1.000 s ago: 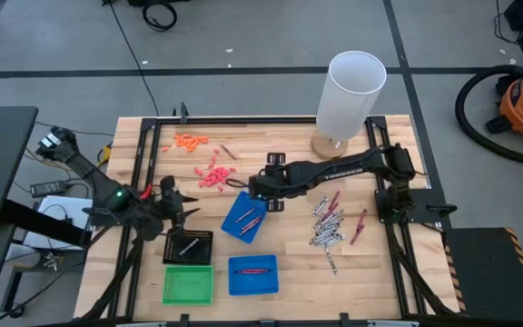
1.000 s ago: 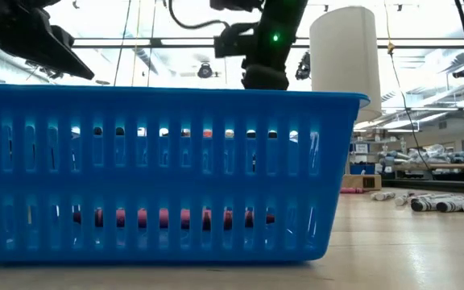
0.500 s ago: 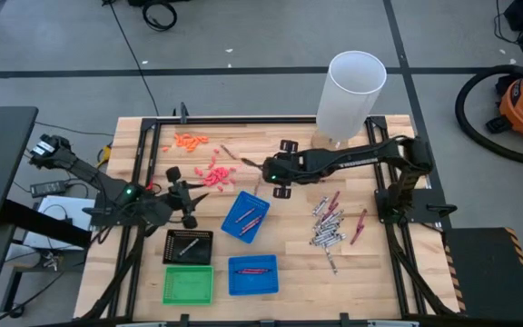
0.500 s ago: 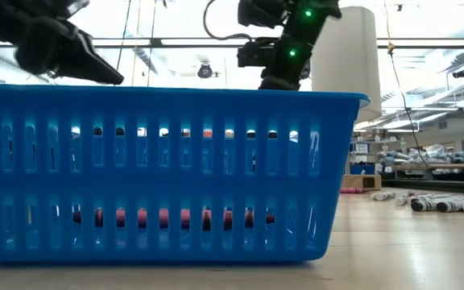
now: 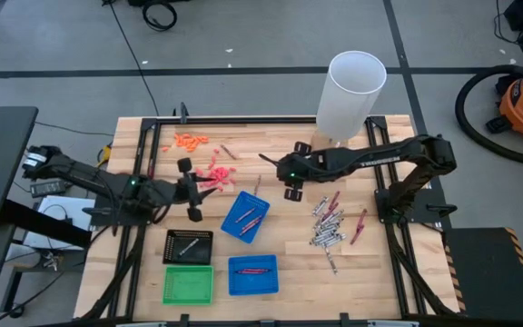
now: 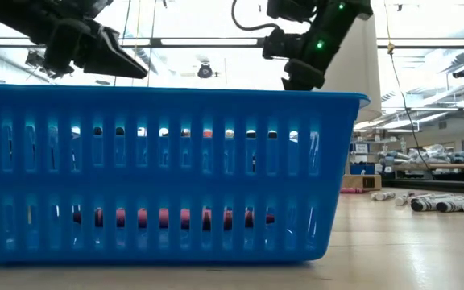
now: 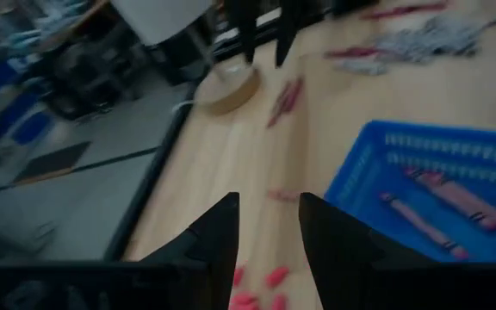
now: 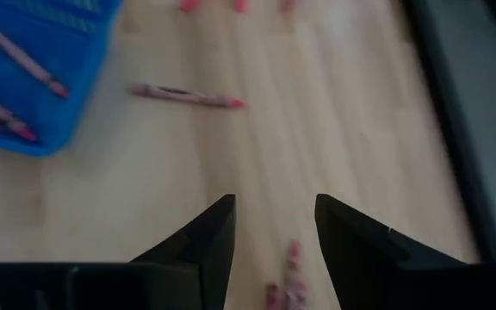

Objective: Sort crayons
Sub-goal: Put the pink crayon into the top blue bin

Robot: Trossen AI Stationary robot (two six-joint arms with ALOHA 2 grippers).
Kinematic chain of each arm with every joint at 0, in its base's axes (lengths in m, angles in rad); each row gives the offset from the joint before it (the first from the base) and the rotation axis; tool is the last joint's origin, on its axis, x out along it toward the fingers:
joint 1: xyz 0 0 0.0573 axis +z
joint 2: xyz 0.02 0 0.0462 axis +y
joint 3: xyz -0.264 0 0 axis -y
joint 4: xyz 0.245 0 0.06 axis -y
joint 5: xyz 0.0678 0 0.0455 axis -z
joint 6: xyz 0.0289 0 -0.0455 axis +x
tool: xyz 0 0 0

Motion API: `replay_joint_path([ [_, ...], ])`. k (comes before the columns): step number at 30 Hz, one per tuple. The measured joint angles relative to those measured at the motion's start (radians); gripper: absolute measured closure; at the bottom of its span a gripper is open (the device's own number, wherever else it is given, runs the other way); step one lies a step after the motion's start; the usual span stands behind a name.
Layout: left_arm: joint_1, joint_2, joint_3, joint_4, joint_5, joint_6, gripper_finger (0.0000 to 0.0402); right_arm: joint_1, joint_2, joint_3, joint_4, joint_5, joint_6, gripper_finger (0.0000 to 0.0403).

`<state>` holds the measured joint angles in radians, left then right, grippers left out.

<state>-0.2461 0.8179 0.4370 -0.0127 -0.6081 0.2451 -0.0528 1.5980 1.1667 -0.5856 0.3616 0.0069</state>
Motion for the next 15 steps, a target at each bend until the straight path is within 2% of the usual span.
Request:
replay_joint_path([
  [3, 0.015, 0.000, 0.000, 0.029, 0.041, -0.002, 0.0269, -0.019, 0.001, -0.051, 0.104, -0.071, -0.033, 0.0234],
  [10, 0.014, 0.000, 0.000, 0.061, 0.100, 0.000, 0.0269, -0.079, 0.003, -0.160, 0.248, -0.136, 0.001, 0.0234],
  [15, 0.014, 0.000, 0.000, 0.062, 0.097, 0.002, 0.0269, -0.107, 0.014, -0.232, 0.219, -0.145, 0.017, 0.0234],
])
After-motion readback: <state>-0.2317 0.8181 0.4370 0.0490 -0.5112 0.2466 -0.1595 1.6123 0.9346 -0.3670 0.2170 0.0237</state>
